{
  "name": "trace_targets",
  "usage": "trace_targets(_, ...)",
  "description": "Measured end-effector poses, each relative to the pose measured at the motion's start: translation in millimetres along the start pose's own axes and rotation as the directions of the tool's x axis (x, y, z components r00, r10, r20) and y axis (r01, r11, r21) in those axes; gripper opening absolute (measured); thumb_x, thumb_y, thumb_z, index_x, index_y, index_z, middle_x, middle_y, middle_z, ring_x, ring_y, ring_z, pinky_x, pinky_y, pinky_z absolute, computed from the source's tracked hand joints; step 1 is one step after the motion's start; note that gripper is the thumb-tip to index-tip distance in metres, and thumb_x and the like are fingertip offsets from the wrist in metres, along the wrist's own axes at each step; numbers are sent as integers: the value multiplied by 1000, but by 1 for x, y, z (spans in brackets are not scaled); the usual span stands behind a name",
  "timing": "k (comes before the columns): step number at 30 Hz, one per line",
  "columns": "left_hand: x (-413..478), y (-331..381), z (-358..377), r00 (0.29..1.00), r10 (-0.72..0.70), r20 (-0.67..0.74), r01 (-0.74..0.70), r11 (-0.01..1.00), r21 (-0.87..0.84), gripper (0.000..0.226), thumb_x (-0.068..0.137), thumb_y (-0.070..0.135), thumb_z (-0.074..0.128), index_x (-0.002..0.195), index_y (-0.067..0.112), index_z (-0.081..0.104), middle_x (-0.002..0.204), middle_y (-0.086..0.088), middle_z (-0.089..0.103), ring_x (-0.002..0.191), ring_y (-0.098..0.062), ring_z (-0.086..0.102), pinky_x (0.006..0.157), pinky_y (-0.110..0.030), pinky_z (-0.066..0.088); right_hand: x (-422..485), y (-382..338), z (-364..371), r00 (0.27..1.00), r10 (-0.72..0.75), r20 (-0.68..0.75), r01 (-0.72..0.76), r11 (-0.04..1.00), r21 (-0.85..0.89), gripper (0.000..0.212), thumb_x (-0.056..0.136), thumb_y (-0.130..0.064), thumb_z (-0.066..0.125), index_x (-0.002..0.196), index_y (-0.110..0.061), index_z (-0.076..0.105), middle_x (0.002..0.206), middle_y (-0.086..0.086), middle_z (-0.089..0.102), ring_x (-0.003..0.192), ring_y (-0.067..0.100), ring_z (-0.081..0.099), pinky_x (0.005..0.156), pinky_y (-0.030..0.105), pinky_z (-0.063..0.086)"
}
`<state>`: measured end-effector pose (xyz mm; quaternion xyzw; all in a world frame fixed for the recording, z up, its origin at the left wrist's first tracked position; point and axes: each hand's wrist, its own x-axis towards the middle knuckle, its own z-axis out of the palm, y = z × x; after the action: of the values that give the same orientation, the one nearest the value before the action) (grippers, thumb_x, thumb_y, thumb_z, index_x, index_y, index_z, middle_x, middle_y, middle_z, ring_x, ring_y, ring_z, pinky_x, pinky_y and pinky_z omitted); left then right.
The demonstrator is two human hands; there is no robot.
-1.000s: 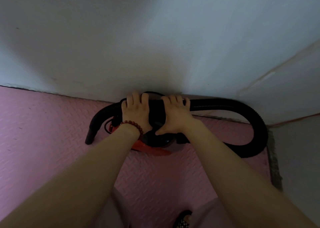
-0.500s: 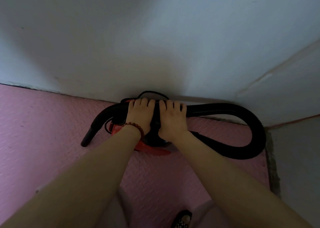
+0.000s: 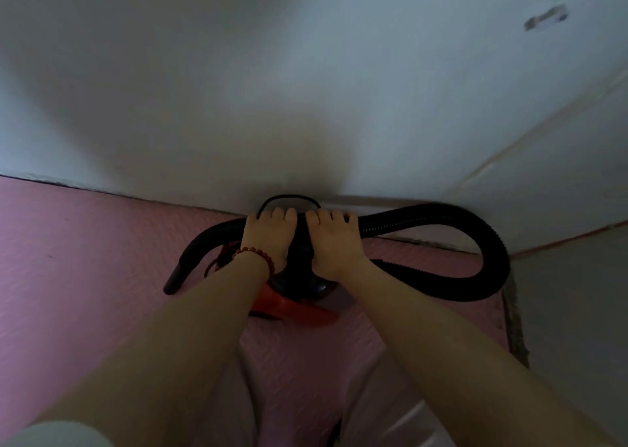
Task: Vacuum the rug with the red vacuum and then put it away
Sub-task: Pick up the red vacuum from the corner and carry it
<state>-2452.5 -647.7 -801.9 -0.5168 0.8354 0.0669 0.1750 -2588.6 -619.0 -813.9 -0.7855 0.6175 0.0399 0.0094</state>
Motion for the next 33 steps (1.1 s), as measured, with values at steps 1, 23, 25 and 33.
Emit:
trace_targets(1,-5,-1,-6,1000,-4,7,4,1000,-11,69,75,19,64,134,8,30,126,-8,47,115,-26,47,94,-38,39,-1,-1,-7,1000,-4,-2,4,1000,-4,76,26,-31,77,99,-8,68,82,8,65,67,26,59,66,37,49)
trace_targets(23,-234,-65,-408,1000,-10,-13,8,991,-131,74,71,18,69,134,14,30,128,-5,44,119,-24,45,102,-39,38,-66,-50,-477,1000,20,14,-22,994,108,66,37,-21,78,99,-10,59,84,3,58,72,25,55,72,42,44)
trace_targets(25,-251,-65,-437,1000,-7,-28,3,993,-121,75,71,19,69,134,14,30,127,-5,44,119,-25,45,101,-39,38,-74,-50,-511,999,30,12,-31,995,93,65,37,-22,78,98,-11,59,83,3,57,71,24,55,72,42,44)
trace_targets(33,-289,-40,-497,995,17,-96,-24,998,-66,74,72,21,68,135,13,28,129,-6,42,117,-25,45,100,-37,39,-112,-35,-589,993,-15,115,9,999,51,64,72,-33,64,126,-14,38,117,2,48,106,24,47,95,43,31)
